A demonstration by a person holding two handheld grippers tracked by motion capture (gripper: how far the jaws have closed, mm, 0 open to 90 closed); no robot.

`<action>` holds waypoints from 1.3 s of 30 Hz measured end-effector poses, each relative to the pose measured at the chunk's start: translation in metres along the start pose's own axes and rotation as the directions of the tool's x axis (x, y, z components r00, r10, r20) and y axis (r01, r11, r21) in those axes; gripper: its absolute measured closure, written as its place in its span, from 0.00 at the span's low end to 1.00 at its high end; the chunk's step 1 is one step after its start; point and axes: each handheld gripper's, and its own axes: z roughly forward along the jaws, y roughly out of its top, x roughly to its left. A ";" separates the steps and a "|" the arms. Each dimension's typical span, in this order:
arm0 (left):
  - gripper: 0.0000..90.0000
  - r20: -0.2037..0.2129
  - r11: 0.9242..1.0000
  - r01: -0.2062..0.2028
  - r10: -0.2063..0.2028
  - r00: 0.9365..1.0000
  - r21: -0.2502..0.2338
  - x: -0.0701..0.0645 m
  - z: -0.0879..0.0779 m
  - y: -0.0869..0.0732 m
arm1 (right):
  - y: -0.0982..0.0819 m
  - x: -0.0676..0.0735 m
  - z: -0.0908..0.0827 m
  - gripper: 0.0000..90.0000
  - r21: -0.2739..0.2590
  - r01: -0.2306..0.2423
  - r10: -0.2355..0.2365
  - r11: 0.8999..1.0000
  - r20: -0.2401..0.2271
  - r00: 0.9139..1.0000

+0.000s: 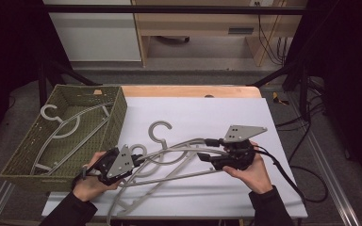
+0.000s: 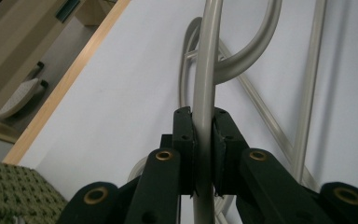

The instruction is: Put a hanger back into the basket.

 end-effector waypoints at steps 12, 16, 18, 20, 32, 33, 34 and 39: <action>0.91 -0.167 0.983 0.183 -0.184 0.969 -0.018 0.009 -0.019 0.013 | -0.019 -0.016 -0.035 0.16 -0.184 -0.081 0.117 0.980 0.193 0.974; 0.91 -0.198 0.979 0.204 -0.204 0.959 -0.023 0.018 -0.031 0.020 | -0.030 -0.021 -0.042 0.12 -0.199 -0.106 0.152 0.974 0.228 0.962; 0.91 -0.210 0.973 0.226 -0.229 0.951 -0.040 0.025 -0.037 0.023 | -0.035 -0.023 -0.044 0.11 -0.198 -0.117 0.163 0.973 0.235 0.958; 0.91 -0.216 0.969 0.240 -0.245 0.945 -0.052 0.031 -0.043 0.025 | -0.040 -0.025 -0.045 0.11 -0.199 -0.117 0.165 0.973 0.247 0.955; 0.91 -0.322 0.951 0.300 -0.308 0.895 -0.076 0.086 -0.083 0.013 | -0.053 -0.030 -0.044 0.10 -0.179 -0.157 0.203 0.971 0.274 0.940; 0.91 -0.331 0.947 0.311 -0.321 0.887 -0.084 0.092 -0.086 0.008 | -0.054 -0.031 -0.043 0.10 -0.182 -0.156 0.203 0.971 0.277 0.939; 0.91 -0.338 0.945 0.316 -0.326 0.883 -0.084 0.096 -0.088 0.006 | -0.054 -0.031 -0.043 0.10 -0.185 -0.156 0.204 0.970 0.279 0.938; 0.91 -0.368 0.933 0.351 -0.356 0.859 -0.085 0.121 -0.100 -0.017 | -0.056 -0.032 -0.043 0.10 -0.186 -0.165 0.214 0.969 0.284 0.935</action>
